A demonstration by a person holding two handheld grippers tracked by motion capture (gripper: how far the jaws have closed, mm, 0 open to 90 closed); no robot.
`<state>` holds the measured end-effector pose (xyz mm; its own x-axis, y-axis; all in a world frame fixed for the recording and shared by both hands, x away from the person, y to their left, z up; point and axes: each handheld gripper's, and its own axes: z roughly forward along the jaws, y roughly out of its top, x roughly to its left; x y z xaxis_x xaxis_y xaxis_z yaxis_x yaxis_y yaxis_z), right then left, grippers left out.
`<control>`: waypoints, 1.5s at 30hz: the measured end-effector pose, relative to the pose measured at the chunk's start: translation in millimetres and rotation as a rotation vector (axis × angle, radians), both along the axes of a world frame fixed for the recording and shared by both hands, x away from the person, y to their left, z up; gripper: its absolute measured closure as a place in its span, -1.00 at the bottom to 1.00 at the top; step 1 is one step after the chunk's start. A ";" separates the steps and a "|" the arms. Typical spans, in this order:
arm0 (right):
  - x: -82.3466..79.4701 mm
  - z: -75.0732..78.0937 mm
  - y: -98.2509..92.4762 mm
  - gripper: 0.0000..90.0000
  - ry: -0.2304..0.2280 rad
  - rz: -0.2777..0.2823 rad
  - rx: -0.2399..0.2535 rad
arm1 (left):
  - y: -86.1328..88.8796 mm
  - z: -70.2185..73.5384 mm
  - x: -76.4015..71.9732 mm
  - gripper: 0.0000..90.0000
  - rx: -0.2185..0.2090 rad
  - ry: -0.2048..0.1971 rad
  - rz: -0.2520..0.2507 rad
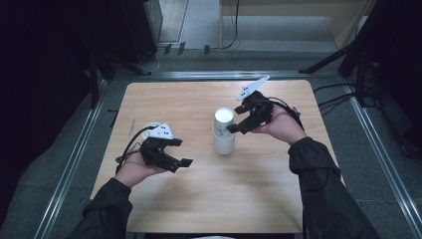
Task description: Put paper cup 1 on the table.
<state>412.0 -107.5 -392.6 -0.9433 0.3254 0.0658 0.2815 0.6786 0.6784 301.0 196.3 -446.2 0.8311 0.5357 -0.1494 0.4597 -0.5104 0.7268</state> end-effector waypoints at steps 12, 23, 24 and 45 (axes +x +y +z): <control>6.8 -1.3 33.9 -0.38 0.000 0.028 -0.090 | -5.1 -2.7 1.5 -0.66 0.011 0.006 -0.032; 7.6 6.3 33.5 -0.27 -0.006 0.029 -0.108 | -5.5 -3.7 2.6 -0.66 0.006 0.012 -0.033; 7.2 7.7 33.1 -0.27 -0.003 0.025 -0.105 | -5.6 -3.7 2.6 -0.66 0.007 0.011 -0.034; 4.5 43.7 24.9 -0.24 0.009 -0.008 -0.084 | -5.6 -2.9 2.1 -0.66 -0.002 0.001 -0.045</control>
<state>416.4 -82.6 -348.9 -0.9401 0.3377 0.0467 0.2931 0.7304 0.6169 303.1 190.7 -449.1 0.8541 0.4976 -0.1512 0.4368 -0.5287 0.7277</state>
